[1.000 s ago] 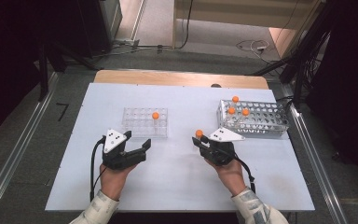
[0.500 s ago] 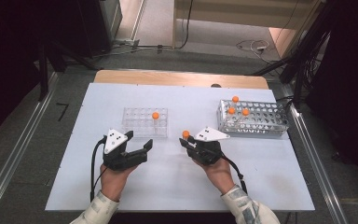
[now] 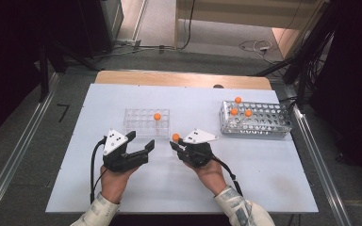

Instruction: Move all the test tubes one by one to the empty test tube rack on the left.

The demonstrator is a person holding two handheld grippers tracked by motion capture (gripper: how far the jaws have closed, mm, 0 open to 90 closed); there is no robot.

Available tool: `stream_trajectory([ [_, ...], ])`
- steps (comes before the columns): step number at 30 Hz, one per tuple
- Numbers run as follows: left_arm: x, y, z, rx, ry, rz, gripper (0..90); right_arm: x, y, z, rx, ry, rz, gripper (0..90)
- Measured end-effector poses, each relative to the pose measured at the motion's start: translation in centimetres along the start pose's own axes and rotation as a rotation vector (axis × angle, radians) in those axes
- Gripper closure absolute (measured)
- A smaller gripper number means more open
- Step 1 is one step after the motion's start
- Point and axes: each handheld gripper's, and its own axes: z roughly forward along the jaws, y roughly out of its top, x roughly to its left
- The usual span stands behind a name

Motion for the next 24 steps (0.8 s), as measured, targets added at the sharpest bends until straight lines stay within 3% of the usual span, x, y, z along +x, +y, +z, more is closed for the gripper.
stream_trajectory([
  [9, -1.0, 0.4, -0.2, -0.001, -0.065, 0.03, 30.6, 1.8, 0.8, 1.4, 0.001, 0.039, -0.018, 71.8],
  [15, -1.2, 0.4, -0.2, 0.0, -0.111, 0.056, 45.4, 3.3, 1.5, 2.1, -0.01, 0.074, -0.039, 71.9],
  [24, -1.2, 0.3, -0.1, 0.015, -0.105, 0.078, 61.7, 4.6, 2.1, 2.3, -0.018, 0.103, -0.061, 71.9],
])
